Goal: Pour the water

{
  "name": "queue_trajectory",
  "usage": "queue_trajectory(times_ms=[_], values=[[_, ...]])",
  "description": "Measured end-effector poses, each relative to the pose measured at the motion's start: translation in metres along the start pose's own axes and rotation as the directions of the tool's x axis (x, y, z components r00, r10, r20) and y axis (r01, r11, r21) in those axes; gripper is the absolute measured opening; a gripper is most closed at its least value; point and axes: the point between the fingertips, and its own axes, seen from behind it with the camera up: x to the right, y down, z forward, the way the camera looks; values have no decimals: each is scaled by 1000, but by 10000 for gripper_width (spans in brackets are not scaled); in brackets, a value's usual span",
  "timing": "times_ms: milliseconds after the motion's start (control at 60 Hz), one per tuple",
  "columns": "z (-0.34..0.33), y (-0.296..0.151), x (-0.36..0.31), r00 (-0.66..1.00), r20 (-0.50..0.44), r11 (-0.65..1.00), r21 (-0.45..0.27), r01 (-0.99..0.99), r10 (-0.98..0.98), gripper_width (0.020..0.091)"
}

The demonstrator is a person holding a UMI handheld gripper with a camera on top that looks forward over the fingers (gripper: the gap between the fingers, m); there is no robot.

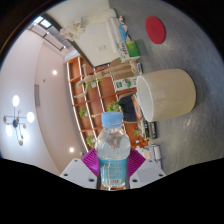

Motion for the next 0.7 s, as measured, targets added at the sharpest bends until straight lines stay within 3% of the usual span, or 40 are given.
queue_trajectory(times_ms=[233,450,567,700], values=[[7,-18,-4,954,65,955,45,-294,291,319],[-2,-9,-2,971,26,970,34,-239,238,321],[-5,9,-2,999,-38,1000,-12,-17,16,320],[5,8,-11,861,-97,865,-112,490,-500,321]])
